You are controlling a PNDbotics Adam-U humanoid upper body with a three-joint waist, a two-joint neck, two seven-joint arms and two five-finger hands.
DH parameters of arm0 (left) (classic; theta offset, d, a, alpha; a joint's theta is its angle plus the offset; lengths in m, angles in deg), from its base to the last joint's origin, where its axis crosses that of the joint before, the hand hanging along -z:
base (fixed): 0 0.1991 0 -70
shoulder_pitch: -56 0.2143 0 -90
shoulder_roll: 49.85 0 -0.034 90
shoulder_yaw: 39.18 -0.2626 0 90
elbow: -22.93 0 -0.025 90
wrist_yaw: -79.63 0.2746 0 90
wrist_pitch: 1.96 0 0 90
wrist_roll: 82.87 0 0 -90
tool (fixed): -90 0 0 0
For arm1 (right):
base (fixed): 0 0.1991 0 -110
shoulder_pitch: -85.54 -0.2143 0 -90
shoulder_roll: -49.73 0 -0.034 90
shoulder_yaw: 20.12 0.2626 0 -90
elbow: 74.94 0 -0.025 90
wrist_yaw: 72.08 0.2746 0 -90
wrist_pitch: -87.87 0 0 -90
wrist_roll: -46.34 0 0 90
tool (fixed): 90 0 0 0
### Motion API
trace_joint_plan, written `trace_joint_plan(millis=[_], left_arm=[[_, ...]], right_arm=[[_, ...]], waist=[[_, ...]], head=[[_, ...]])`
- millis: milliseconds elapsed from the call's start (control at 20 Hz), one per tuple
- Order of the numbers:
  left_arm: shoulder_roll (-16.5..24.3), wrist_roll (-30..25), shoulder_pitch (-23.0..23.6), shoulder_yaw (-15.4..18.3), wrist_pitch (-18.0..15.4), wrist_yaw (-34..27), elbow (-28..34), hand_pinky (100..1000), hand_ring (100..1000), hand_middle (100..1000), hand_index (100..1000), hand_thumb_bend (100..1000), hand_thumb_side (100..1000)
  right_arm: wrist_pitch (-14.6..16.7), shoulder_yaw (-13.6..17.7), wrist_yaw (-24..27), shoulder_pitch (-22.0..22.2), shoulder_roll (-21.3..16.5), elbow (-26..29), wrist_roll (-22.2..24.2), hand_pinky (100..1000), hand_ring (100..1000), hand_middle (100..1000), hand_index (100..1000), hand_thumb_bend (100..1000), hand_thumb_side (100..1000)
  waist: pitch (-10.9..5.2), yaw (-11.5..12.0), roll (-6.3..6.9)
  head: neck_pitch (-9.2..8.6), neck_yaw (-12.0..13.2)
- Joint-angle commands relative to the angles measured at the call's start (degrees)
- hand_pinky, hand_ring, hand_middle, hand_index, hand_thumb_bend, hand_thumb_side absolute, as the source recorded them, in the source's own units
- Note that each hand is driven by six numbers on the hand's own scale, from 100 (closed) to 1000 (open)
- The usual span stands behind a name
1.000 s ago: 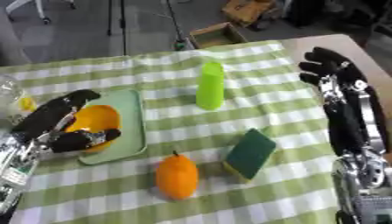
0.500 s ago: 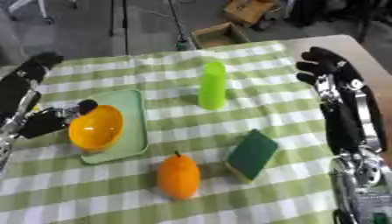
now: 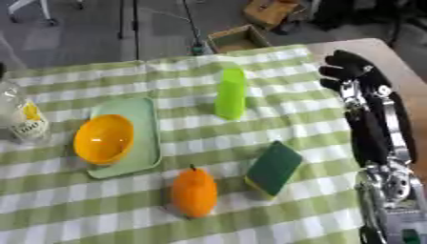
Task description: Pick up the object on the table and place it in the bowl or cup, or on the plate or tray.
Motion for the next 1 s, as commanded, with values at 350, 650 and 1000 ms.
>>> trace_joint_plan(millis=[350, 650, 1000], left_arm=[[0.0, 4.7, 7.2, 6.8, -4.4, -11.0, 1.7, 804, 755, 847, 917, 726, 973], [-1.8, 5.1, 8.6, 7.8, -6.2, -12.3, 1.7, 796, 748, 846, 916, 730, 968], [-2.5, 4.6, 9.3, 7.7, -6.2, -13.1, 1.7, 794, 745, 844, 915, 731, 969]], right_arm=[[0.2, 0.6, -0.2, -0.4, -0.6, 1.1, -0.5, 789, 784, 764, 832, 100, 648], [0.2, 0.6, -0.1, -0.3, -0.5, 1.1, -0.3, 789, 784, 764, 832, 100, 648], [0.2, 0.6, -0.1, -0.2, -0.5, 1.1, -0.4, 790, 784, 764, 832, 100, 648]], waist=[[-8.17, 0.1, -0.98], [-8.0, 0.3, -0.93], [-8.29, 0.5, -0.85]], head=[[-0.66, -0.6], [-0.69, -0.6], [-0.62, -0.6]])
